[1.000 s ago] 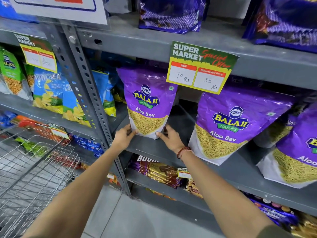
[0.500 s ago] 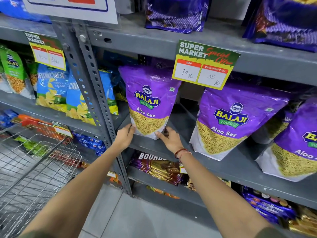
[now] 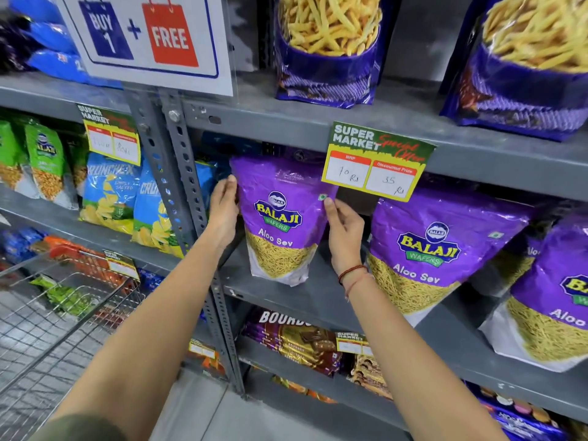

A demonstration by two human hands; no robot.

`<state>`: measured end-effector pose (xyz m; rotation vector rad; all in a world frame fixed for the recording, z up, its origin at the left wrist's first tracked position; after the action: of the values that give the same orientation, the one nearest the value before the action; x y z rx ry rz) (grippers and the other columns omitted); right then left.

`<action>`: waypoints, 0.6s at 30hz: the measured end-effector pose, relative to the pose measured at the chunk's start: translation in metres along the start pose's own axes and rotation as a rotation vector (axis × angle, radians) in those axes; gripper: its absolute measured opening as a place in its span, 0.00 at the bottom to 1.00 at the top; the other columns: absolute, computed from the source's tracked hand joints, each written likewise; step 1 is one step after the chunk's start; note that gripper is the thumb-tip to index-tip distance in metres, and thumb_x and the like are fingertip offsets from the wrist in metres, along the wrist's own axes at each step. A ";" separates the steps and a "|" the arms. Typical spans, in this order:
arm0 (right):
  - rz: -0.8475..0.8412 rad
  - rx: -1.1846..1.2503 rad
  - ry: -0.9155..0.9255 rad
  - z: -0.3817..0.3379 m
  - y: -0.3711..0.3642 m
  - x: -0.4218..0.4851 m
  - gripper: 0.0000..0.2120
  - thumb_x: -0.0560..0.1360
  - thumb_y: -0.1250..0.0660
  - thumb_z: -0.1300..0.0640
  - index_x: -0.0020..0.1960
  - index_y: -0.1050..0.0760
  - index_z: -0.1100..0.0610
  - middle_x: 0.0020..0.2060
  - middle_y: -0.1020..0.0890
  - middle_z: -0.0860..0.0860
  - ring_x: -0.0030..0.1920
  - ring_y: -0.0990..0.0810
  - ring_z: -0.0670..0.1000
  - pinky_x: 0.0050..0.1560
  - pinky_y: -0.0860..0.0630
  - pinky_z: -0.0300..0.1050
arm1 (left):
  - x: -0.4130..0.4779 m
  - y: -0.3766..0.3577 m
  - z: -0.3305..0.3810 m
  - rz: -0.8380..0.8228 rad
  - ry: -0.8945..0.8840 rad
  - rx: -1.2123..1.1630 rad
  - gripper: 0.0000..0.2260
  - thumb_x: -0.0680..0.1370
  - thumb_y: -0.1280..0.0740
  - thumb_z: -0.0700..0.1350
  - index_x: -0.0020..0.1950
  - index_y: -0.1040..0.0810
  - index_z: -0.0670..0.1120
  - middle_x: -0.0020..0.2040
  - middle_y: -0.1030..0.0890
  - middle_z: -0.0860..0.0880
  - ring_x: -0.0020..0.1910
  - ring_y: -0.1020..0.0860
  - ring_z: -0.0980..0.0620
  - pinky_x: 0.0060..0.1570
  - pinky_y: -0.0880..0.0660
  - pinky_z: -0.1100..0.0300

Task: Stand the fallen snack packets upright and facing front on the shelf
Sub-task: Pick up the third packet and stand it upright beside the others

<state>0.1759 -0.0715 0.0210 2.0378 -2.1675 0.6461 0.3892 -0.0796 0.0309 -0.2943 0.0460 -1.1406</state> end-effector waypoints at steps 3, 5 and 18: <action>0.027 0.027 -0.021 0.001 0.002 0.001 0.07 0.77 0.34 0.59 0.46 0.19 0.51 0.41 0.16 0.45 0.41 0.19 0.37 0.43 0.24 0.31 | 0.006 0.003 0.003 0.003 -0.014 -0.001 0.09 0.81 0.43 0.50 0.45 0.27 0.51 0.48 0.21 0.54 0.47 0.22 0.59 0.51 0.24 0.59; 0.028 0.026 -0.016 0.001 0.002 0.001 0.06 0.77 0.34 0.59 0.47 0.19 0.51 0.43 0.16 0.48 0.41 0.19 0.37 0.44 0.23 0.32 | 0.010 0.004 0.001 0.013 -0.018 0.001 0.09 0.81 0.43 0.50 0.44 0.28 0.50 0.49 0.21 0.53 0.48 0.23 0.57 0.58 0.27 0.53; -0.154 -0.079 -0.302 0.056 0.020 -0.048 0.17 0.76 0.33 0.56 0.63 0.27 0.60 0.59 0.19 0.56 0.56 0.19 0.47 0.59 0.24 0.40 | -0.049 0.017 -0.066 0.100 0.148 0.265 0.30 0.79 0.50 0.63 0.75 0.41 0.47 0.76 0.37 0.46 0.74 0.38 0.47 0.74 0.43 0.42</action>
<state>0.1739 -0.0471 -0.0517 2.3579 -2.1110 0.2435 0.3716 -0.0429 -0.0429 0.0277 0.0394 -1.0539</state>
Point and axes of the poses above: each hand's wrist, its own x-axis towards the middle knuckle, its own y-axis out of the back of the hand, z = x × y, the point moved 1 cm from there along x, towards the middle knuckle
